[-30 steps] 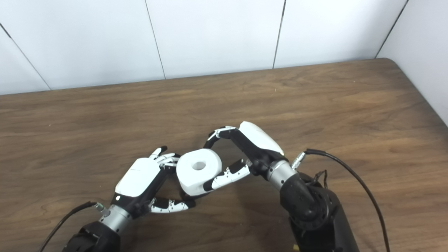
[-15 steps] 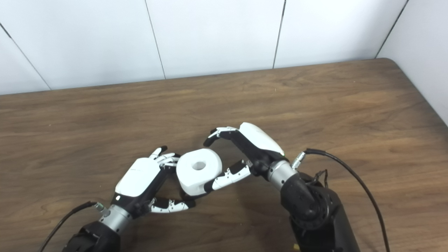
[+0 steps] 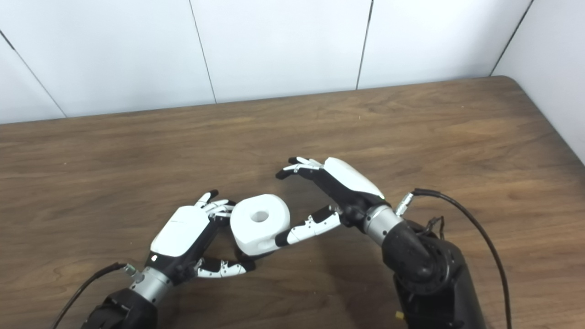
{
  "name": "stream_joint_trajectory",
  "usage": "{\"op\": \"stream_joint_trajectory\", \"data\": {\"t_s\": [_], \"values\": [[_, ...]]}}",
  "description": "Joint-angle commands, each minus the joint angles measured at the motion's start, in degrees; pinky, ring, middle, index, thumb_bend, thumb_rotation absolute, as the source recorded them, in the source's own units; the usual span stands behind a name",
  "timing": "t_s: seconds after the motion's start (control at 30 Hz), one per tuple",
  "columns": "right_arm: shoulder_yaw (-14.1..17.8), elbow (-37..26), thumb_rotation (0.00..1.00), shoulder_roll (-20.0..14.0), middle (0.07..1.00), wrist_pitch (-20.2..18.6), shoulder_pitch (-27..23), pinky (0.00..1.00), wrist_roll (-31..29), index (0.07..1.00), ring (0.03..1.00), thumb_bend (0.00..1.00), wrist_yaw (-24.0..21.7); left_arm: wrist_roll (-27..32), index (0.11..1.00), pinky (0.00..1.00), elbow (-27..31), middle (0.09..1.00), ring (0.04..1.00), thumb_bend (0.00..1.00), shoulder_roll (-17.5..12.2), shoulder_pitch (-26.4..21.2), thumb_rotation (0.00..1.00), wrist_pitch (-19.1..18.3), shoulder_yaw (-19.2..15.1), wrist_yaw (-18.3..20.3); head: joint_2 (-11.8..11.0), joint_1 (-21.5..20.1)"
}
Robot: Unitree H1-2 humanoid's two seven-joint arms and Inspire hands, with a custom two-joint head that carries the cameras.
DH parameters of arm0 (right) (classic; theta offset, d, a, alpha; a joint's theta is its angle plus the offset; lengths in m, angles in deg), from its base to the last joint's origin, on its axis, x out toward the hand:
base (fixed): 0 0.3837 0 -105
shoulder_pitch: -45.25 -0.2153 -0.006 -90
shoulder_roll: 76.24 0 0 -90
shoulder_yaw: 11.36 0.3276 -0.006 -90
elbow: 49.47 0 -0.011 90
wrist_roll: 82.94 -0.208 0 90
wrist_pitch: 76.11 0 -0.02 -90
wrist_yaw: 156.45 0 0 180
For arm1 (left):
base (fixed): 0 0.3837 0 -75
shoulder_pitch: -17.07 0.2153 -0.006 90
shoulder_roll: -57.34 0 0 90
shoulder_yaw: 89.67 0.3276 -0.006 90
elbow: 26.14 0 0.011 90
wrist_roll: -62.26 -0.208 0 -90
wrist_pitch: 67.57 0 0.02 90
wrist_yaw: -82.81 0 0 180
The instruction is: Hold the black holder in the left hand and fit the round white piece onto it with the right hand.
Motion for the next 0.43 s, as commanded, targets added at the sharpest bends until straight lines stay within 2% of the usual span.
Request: {"op": "stream_joint_trajectory", "data": {"t_s": [0.0,0.1,0.13,0.2,0.27,0.4], "values": [[0.92,-2.6,0.43,-0.46,0.959,0.36,-1.96,0.97,-0.8,0.822,0.985,1.0,-0.23,-1.03,0.493,1.0,0.69,0.773,0.866,0.52,-0.44,-0.2,0.07,-0.86,0.43,2.63,0.11,0.01],[1.37,-2.82,0.44,-0.84,0.955,0.37,-2.07,0.95,-0.85,0.819,0.98,1.0,-0.51,-1.0,0.495,1.0,0.8,0.774,0.866,0.52,-0.56,-0.34,0.08,-0.8,0.46,2.74,0.08,0.12],[1.47,-2.85,0.44,-0.94,0.953,0.37,-2.1,0.94,-0.86,0.816,0.977,1.0,-0.52,-0.99,0.581,0.99,0.81,0.776,0.866,0.71,-0.6,-0.38,0.17,-0.75,0.47,2.75,0.08,0.12],[1.78,-2.88,0.44,-1.18,0.949,0.37,-2.0,0.93,-1.11,0.813,0.974,1.0,-0.19,-0.95,0.635,0.99,0.85,0.782,0.867,0.82,-0.62,-0.44,0.23,-0.68,0.41,2.8,0.08,0.12],[1.93,-2.7,0.44,-1.3,0.947,0.38,-1.98,0.91,-1.32,0.809,0.973,1.0,0.17,-0.95,0.665,0.99,0.82,0.79,0.866,0.86,-0.6,-0.51,0.26,-0.7,0.32,2.96,0.08,0.44],[2.0,-2.3,0.45,-1.77,0.943,0.41,-1.82,0.9,-1.71,0.805,0.971,1.0,0.71,-1.4,0.707,1.0,1.33,0.817,0.88,0.89,-0.74,-0.65,0.32,-1.26,0.27,3.97,-0.1,0.79]]}}
